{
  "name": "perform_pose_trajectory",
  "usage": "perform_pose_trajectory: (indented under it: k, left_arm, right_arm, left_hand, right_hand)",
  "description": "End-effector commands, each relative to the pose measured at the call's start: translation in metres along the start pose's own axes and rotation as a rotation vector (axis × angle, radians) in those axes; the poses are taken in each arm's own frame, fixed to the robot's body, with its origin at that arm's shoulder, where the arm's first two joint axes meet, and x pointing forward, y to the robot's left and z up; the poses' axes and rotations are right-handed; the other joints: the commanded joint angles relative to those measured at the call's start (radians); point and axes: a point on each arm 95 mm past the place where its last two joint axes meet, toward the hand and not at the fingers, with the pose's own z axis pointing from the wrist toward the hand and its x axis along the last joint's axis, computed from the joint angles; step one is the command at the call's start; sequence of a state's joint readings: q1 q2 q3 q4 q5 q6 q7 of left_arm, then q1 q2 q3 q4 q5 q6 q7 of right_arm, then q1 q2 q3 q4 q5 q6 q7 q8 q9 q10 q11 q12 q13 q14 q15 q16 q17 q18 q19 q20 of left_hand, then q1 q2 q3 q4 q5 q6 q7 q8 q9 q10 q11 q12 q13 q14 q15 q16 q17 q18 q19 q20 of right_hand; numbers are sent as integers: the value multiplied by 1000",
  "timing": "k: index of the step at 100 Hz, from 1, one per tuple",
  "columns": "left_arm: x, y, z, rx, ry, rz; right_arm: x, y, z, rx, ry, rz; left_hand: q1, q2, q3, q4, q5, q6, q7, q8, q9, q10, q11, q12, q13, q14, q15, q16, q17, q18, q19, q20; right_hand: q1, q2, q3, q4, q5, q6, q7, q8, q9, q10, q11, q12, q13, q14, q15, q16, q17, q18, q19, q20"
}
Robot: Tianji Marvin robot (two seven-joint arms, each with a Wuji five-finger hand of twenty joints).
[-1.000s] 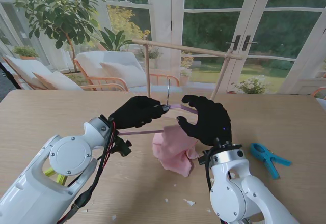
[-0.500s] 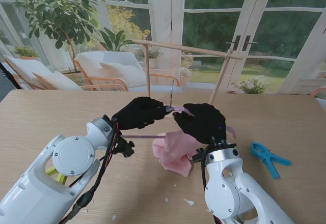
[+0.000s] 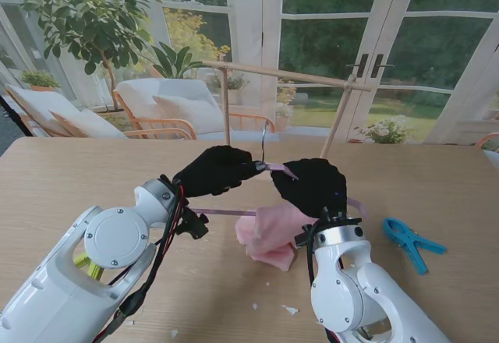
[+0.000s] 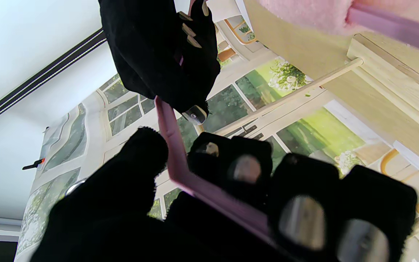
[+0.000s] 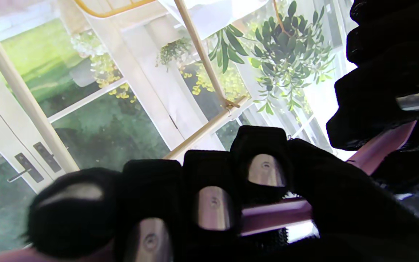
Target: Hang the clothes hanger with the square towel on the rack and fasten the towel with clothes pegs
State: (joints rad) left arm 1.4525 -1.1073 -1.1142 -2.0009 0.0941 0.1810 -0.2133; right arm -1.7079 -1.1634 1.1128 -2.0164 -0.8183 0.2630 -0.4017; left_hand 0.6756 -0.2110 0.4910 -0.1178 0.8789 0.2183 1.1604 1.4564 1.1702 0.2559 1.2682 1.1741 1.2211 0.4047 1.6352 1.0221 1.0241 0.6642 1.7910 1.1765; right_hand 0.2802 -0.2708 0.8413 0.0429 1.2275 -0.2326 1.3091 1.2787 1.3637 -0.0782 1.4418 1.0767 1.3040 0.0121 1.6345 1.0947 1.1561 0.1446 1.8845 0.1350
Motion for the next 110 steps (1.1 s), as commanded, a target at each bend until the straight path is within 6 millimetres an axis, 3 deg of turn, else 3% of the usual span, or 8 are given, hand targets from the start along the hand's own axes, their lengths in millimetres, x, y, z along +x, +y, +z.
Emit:
perform_pose_trajectory:
  k: [1,9,19,24,30,39,76,110]
  left_arm:
    - [4,1,0,9,5,-13]
    - [5,1,0,14,5,-24]
    - [5,1,-1,14,7,-40]
    - [5,1,-1,14,9,-42]
    - [4,1,-1,14,12,-41]
    - [4,-1,-2,17,20,-38]
    - [4,-22,-11,96,78,47]
    - [8,-50,-37,189,160,189]
  right_arm:
    - [3,-2,-2,5,-16,20]
    - [4,-2,-3,6,-25,32]
    - [6,-2,-3,8,-33,40]
    - [6,-1,-3,6,-37,44]
    - [7,-1,-3,5,-44,45]
    - [7,0,-3,4,-56,48]
    - [2,11,2,20,-145,43]
    - [-4,29,22,-7,-216,21]
  left_hand:
    - [24,7,66,3,-51,31,-47,-37,-80,60,-83,-11,-61,182,-124,76,13,34,150,-65]
    - [89,-16,-14,-24,-159,40,-152,-132,-219,116,-276,-72,-291,288,-398,147,-273,34,-118,-59]
    - [118,-24,-55,-20,-249,66,-347,-373,-380,137,-551,-240,-582,273,-744,46,-667,34,-545,-30]
    - [71,-12,-2,-2,-270,85,-486,-549,-446,125,-694,-378,-696,220,-900,-63,-812,33,-674,-158]
    - [-8,-13,97,20,-315,89,-593,-770,-530,99,-802,-531,-808,151,-1043,-185,-962,25,-754,-430]
    - [-44,-32,117,23,-388,64,-708,-921,-645,54,-917,-653,-924,62,-1204,-267,-1080,-93,-956,-517]
    - [-58,-119,131,23,-518,5,-756,-1032,-839,-26,-969,-721,-1062,-106,-1497,-315,-1145,-262,-1549,-234]
    - [-36,-154,178,24,-507,-8,-723,-1021,-817,-23,-922,-692,-1012,-67,-1480,-214,-1088,-218,-1502,-134]
  right_hand:
    - [-33,68,20,60,101,-45,37,25,82,19,130,17,2,-21,229,132,88,-155,209,1074]
    - [-26,75,27,69,102,-37,44,17,82,33,144,14,2,-16,232,182,87,-145,209,1136]
    - [-18,81,23,67,102,-33,45,14,82,40,147,13,2,-12,232,196,86,-140,209,1157]
    - [-12,83,21,65,101,-31,44,13,82,40,147,12,2,-9,232,201,86,-138,209,1164]
    - [-10,84,19,64,101,-30,43,12,82,41,147,12,2,-8,232,204,86,-136,209,1168]
    - [-2,83,15,61,101,-27,41,11,82,46,148,11,2,-9,232,212,86,-135,209,1176]
    - [19,86,-2,52,101,-15,35,10,82,49,150,9,3,-20,230,227,88,-152,209,1191]
    - [27,85,-10,50,100,-14,30,10,81,49,150,9,3,-25,229,230,88,-163,209,1191]
